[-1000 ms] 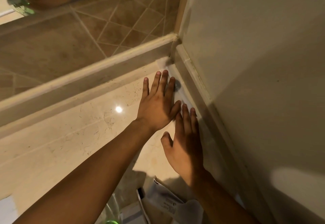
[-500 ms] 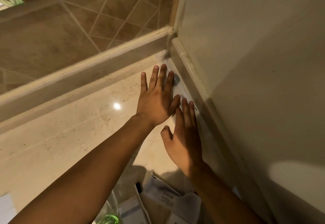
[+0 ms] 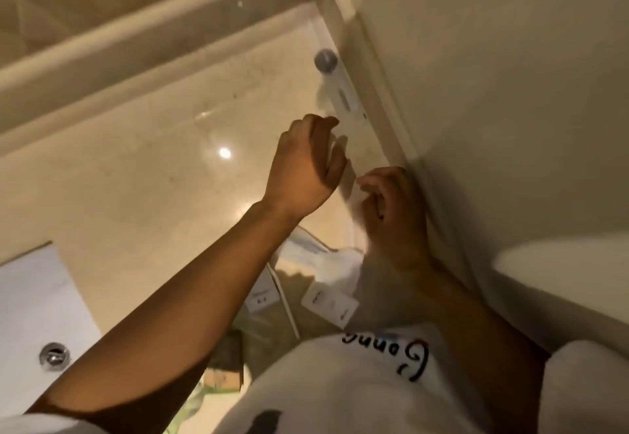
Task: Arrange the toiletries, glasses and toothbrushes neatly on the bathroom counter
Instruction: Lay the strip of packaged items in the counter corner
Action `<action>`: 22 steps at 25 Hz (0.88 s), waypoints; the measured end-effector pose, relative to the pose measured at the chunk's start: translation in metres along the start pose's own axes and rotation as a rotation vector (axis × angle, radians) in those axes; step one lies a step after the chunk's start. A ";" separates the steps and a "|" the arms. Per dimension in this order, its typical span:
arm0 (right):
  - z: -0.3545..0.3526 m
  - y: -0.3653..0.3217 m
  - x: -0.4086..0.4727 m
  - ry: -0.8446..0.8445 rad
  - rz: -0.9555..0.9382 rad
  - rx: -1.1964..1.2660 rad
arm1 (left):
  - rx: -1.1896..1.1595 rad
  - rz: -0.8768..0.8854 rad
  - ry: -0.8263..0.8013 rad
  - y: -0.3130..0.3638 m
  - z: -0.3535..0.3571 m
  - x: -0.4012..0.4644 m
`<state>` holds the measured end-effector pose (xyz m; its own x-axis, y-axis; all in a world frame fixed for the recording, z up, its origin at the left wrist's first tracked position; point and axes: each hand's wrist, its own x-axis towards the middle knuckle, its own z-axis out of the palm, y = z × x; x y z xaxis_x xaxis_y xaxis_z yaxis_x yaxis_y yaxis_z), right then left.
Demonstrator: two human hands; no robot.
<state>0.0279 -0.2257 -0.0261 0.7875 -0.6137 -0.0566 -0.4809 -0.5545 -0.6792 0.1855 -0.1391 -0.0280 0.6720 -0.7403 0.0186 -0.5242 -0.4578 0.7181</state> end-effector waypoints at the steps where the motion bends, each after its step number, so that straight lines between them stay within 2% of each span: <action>1: -0.004 0.006 -0.010 -0.018 0.028 0.000 | 0.007 -0.015 -0.080 0.006 0.004 -0.014; 5: -0.014 0.030 -0.056 -0.109 0.194 -0.130 | 0.040 -0.112 -0.385 0.026 0.024 -0.062; 7: -0.013 0.037 -0.078 -0.182 0.242 -0.157 | 0.163 -0.084 -0.454 0.031 0.031 -0.077; 11: -0.001 0.037 -0.109 -0.315 0.370 -0.160 | 0.392 -0.063 -0.498 0.037 0.036 -0.080; 13: 0.004 0.033 -0.116 -0.327 0.461 -0.117 | 0.471 -0.069 -0.527 0.042 0.039 -0.077; 15: 0.009 0.029 -0.118 -0.311 0.472 -0.134 | 0.525 -0.078 -0.527 0.043 0.041 -0.075; 19: 0.014 0.019 -0.119 -0.254 0.388 -0.237 | 0.526 -0.113 -0.505 0.041 0.045 -0.078; 22: 0.016 0.012 -0.122 -0.261 0.387 -0.271 | 0.426 -0.149 -0.450 0.035 0.046 -0.087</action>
<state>-0.0677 -0.1488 -0.0387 0.5859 -0.6609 -0.4691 -0.8101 -0.4618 -0.3612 0.0849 -0.1134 -0.0367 0.5169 -0.7454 -0.4210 -0.6662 -0.6591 0.3489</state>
